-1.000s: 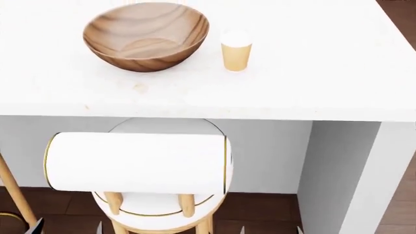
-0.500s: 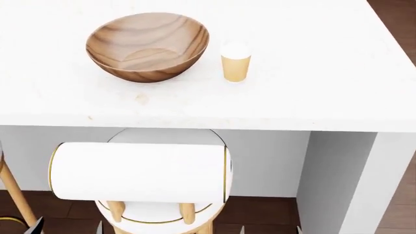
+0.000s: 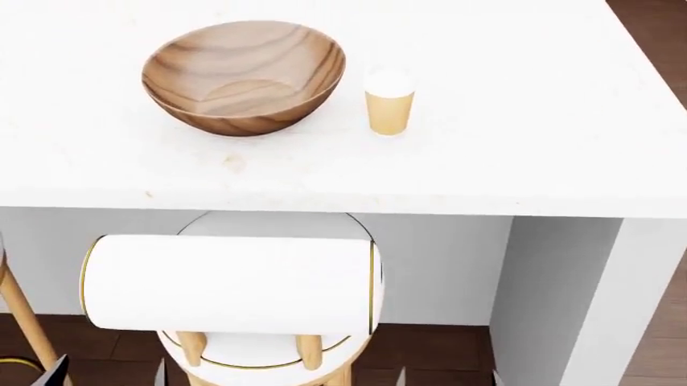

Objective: Place the cup inside the bowl on the dining table and move the bowl to any counter.

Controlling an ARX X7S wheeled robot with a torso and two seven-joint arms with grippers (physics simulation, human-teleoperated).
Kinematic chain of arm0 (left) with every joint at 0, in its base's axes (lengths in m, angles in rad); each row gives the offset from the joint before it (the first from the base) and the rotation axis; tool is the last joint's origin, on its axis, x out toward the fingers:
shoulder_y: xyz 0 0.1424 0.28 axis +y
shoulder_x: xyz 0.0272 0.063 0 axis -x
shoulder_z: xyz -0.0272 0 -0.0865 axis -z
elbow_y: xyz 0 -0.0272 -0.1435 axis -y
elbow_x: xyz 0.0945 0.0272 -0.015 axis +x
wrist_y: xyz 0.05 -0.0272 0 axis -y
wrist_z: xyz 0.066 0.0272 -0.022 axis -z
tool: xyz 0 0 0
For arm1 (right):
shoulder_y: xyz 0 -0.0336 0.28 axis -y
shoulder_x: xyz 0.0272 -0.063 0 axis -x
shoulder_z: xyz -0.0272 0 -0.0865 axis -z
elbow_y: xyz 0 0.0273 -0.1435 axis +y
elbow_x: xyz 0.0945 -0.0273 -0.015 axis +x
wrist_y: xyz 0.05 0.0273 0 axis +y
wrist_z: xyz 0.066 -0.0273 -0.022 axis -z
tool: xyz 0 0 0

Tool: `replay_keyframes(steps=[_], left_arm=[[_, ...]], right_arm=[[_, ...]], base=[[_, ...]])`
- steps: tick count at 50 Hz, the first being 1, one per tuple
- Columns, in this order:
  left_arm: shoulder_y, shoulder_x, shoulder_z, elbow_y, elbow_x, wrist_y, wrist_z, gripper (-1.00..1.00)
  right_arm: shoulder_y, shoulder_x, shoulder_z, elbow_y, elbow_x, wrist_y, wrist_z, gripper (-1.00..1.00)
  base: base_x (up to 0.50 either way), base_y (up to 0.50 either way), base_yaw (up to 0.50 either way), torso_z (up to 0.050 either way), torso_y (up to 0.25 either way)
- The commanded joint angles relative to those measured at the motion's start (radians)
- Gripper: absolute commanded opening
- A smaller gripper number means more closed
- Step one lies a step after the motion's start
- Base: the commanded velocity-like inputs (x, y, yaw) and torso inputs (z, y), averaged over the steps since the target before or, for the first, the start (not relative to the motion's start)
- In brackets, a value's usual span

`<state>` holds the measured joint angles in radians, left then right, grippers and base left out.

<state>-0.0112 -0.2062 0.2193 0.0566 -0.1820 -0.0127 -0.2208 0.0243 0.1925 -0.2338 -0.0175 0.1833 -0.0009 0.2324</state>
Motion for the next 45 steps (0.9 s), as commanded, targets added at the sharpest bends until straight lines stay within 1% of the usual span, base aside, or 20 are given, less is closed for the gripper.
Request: replay_keyframes(steps=[1, 5, 10, 12, 14, 15, 16, 17, 19, 21, 24, 27, 30, 31, 32, 34, 36, 40, 42, 45], left_arm=[[-0.022, -0.042, -0.005, 0.188, -0.022, -0.170, -0.037, 1.00], [-0.044, -0.084, -0.015, 0.332, -0.055, -0.310, -0.042, 1.00], [-0.085, -0.103, -0.036, 0.433, -0.103, -0.440, -0.057, 1.00], [-0.126, -0.120, -0.067, 0.499, -0.157, -0.530, -0.060, 1.00], [-0.164, -0.140, -0.081, 0.527, -0.185, -0.586, -0.054, 1.00], [-0.211, -0.139, -0.079, 0.533, -0.207, -0.647, -0.058, 1.00], [-0.234, -0.158, -0.092, 0.535, -0.229, -0.671, -0.039, 1.00], [-0.269, -0.161, -0.118, 0.536, -0.258, -0.709, -0.041, 1.00], [-0.328, -0.184, -0.144, 0.530, -0.297, -0.773, -0.029, 1.00], [-0.391, -0.206, -0.154, 0.515, -0.328, -0.836, -0.017, 1.00], [-0.453, -0.221, -0.166, 0.462, -0.337, -0.863, -0.005, 1.00], [-0.521, -0.221, -0.157, 0.407, -0.332, -0.888, -0.004, 1.00], [-0.583, -0.212, -0.136, 0.368, -0.315, -0.898, -0.015, 1.00], [-0.595, -0.227, -0.140, 0.350, -0.314, -0.890, 0.001, 1.00], [-0.601, -0.220, -0.128, 0.349, -0.305, -0.892, -0.008, 1.00], [-0.612, -0.239, -0.129, 0.336, -0.302, -0.888, 0.005, 1.00], [-0.620, -0.242, -0.132, 0.344, -0.303, -0.896, 0.000, 1.00], [-0.615, -0.231, -0.133, 0.362, -0.303, -0.901, -0.018, 1.00], [-0.614, -0.238, -0.137, 0.359, -0.305, -0.896, -0.011, 1.00], [-0.615, -0.244, -0.138, 0.360, -0.304, -0.889, -0.006, 1.00]], right_arm=[[-0.004, 0.038, 0.000, -0.194, 0.027, 0.149, 0.035, 1.00], [-0.014, 0.091, 0.023, -0.359, 0.046, 0.282, 0.059, 1.00], [0.001, 0.134, 0.054, -0.500, 0.096, 0.416, 0.073, 1.00], [0.043, 0.169, 0.069, -0.584, 0.130, 0.533, 0.078, 1.00], [0.073, 0.189, 0.100, -0.632, 0.162, 0.597, 0.084, 1.00], [0.096, 0.206, 0.125, -0.659, 0.192, 0.648, 0.084, 1.00], [0.110, 0.217, 0.144, -0.675, 0.216, 0.684, 0.083, 1.00], [0.132, 0.226, 0.167, -0.688, 0.258, 0.765, 0.093, 1.00], [0.148, 0.232, 0.219, -0.717, 0.313, 0.794, 0.085, 1.00], [0.187, 0.269, 0.255, -0.759, 0.357, 0.885, 0.096, 1.00], [0.242, 0.302, 0.305, -0.787, 0.436, 0.993, 0.095, 1.00], [0.293, 0.339, 0.304, -0.785, 0.464, 1.048, 0.078, 1.00], [0.350, 0.350, 0.378, -0.792, 0.537, 1.111, 0.076, 1.00], [0.361, 0.360, 0.413, -0.799, 0.566, 1.141, 0.079, 1.00], [0.372, 0.373, 0.424, -0.804, 0.580, 1.165, 0.082, 1.00], [0.417, 0.387, 0.453, -0.807, 0.627, 1.219, 0.085, 1.00], [0.497, 0.394, 0.479, -0.784, 0.681, 1.274, 0.084, 1.00], [0.639, 0.407, 0.470, -0.727, 0.736, 1.352, 0.085, 1.00], [0.671, 0.402, 0.481, -0.701, 0.762, 1.371, 0.079, 1.00], [0.714, 0.411, 0.451, -0.662, 0.775, 1.400, 0.069, 1.00]], base=[[0.00, 0.00, 0.00, 0.000, 0.000], [0.00, 0.00, 0.00, 0.000, 0.000], [0.00, 0.00, 0.00, 0.000, 0.000], [0.00, 0.00, 0.00, 0.000, 0.000], [0.00, 0.00, 0.00, 0.000, 0.000], [0.00, 0.00, 0.00, 0.000, 0.000], [0.00, 0.00, 0.00, 0.000, 0.000], [0.00, 0.00, 0.00, 0.000, 0.000], [0.00, 0.00, 0.00, 0.000, 0.000], [0.00, 0.00, 0.00, 0.000, 0.000], [0.00, 0.00, 0.00, 0.000, 0.000], [0.00, 0.00, 0.00, 0.000, 0.000], [0.00, 0.00, 0.00, 0.000, 0.000], [0.00, 0.00, 0.00, 0.000, 0.000], [0.00, 0.00, 0.00, 0.000, 0.000], [0.00, 0.00, 0.00, 0.000, 0.000], [0.00, 0.00, 0.00, 0.000, 0.000], [0.00, 0.00, 0.00, 0.000, 0.000], [0.00, 0.00, 0.00, 0.000, 0.000], [0.00, 0.00, 0.00, 0.000, 0.000]])
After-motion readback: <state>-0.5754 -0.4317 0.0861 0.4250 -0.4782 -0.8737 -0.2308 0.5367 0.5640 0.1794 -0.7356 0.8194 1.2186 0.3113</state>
